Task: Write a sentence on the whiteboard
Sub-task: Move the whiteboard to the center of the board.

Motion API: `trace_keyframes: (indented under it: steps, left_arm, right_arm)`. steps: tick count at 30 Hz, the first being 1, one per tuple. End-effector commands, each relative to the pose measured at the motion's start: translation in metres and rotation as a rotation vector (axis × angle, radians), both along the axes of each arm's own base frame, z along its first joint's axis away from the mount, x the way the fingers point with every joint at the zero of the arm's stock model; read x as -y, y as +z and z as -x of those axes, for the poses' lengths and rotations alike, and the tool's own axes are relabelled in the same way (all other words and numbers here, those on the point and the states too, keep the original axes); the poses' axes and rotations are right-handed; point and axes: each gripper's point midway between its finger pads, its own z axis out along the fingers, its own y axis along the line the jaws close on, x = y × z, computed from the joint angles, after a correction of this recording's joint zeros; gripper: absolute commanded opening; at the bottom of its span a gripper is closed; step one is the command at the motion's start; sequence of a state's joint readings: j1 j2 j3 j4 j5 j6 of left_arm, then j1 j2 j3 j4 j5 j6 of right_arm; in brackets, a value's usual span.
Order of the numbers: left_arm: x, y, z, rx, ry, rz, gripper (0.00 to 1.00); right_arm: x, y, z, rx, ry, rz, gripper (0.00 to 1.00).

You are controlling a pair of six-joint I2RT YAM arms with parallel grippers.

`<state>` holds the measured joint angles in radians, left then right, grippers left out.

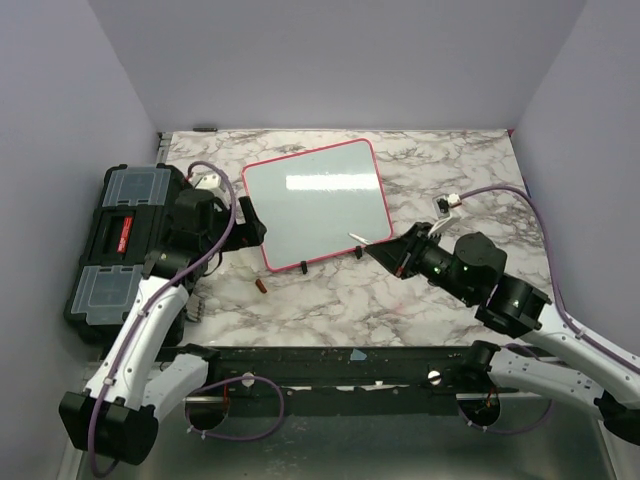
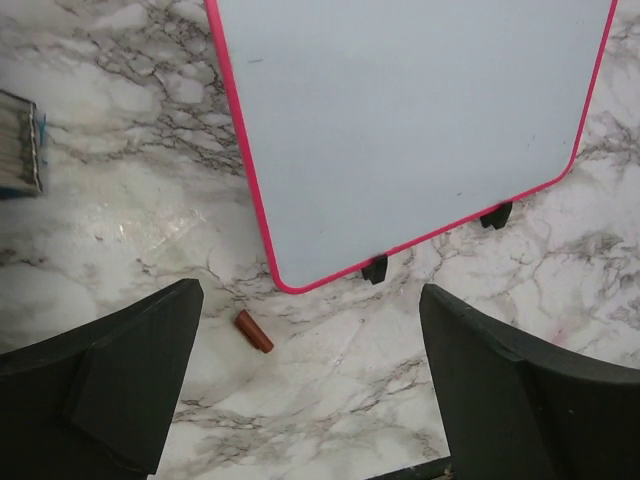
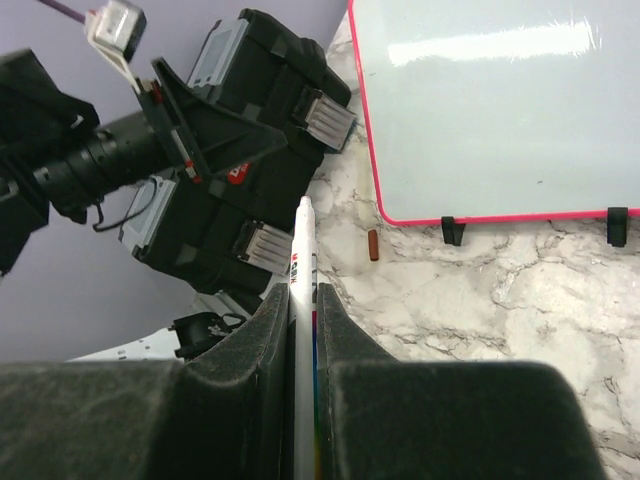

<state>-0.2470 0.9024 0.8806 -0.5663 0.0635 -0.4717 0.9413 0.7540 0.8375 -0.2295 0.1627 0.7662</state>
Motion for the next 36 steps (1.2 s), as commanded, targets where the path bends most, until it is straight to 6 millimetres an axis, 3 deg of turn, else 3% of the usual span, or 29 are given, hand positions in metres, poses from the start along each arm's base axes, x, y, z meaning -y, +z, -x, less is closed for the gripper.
trace_keyframes:
  steps: [1,5,10,18,24,26,36]
  left_arm:
    - [0.001,0.022,-0.019,0.031,-0.181,-0.156,0.92]
    - [-0.005,0.032,-0.049,0.021,-0.176,-0.199,0.91]
    - [0.013,0.047,-0.083,0.111,-0.255,-0.118,0.91]
    - [0.020,0.067,-0.136,0.070,-0.410,-0.019,0.86]
    - [0.020,0.058,-0.171,0.035,-0.464,0.095,0.86]
    - [0.006,0.049,-0.183,0.014,-0.456,0.098,0.85]
    - [-0.023,0.030,-0.207,-0.018,-0.453,0.335,0.76]
  right_arm:
    - [0.001,0.012,-0.005,0.022,-0.021,0.009,0.01]
    - [0.000,0.013,-0.009,0.019,-0.031,0.035,0.01]
    - [-0.001,0.015,-0.016,0.014,-0.057,0.066,0.01]
    - [-0.012,0.010,-0.026,-0.003,-0.071,0.092,0.01]
    - [-0.023,0.008,-0.033,-0.009,-0.059,0.109,0.01]
    - [-0.026,0.008,-0.035,-0.004,-0.055,0.121,0.01]
    - [-0.044,0.014,-0.046,0.022,-0.020,0.178,0.01]
